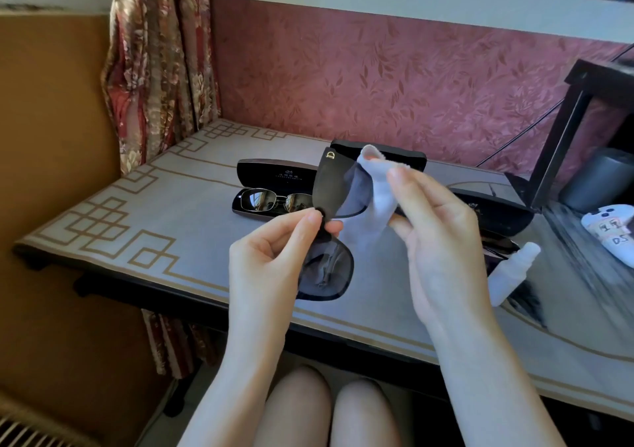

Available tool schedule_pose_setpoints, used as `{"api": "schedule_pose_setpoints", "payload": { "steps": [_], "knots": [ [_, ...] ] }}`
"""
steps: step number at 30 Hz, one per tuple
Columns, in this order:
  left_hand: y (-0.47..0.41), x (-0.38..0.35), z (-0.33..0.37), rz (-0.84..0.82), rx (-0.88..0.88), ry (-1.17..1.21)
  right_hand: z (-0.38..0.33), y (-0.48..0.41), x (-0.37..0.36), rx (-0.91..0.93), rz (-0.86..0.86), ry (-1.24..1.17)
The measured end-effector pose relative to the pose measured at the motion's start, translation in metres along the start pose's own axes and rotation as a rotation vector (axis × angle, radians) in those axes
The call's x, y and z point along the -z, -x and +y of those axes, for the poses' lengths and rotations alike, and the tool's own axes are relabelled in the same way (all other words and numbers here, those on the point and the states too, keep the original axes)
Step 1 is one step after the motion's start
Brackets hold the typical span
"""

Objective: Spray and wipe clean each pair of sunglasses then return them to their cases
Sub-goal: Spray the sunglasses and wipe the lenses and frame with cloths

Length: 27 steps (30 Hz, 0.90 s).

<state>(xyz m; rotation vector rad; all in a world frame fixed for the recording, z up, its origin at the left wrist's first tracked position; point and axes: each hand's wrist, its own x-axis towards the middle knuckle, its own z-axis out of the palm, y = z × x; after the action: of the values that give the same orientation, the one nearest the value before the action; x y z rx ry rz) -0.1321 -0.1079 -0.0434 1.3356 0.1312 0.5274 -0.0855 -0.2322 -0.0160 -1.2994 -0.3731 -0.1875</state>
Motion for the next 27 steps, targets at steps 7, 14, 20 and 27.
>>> {"api": "schedule_pose_setpoints", "payload": {
  "steps": [7,14,20,27],
  "knots": [
    [0.001,0.000,-0.001,-0.008,-0.020,-0.002,0.019,0.012,-0.006,0.115,-0.190,0.261],
    [0.001,0.000,-0.001,-0.014,-0.004,0.029,0.028,0.009,-0.002,0.172,-0.274,0.361],
    [0.002,-0.001,0.001,-0.002,0.014,0.042,0.032,0.008,0.001,0.186,-0.288,0.294],
    [0.001,-0.003,-0.001,0.069,0.010,0.028,0.034,0.010,0.004,0.235,-0.337,0.310]
  ]
}}
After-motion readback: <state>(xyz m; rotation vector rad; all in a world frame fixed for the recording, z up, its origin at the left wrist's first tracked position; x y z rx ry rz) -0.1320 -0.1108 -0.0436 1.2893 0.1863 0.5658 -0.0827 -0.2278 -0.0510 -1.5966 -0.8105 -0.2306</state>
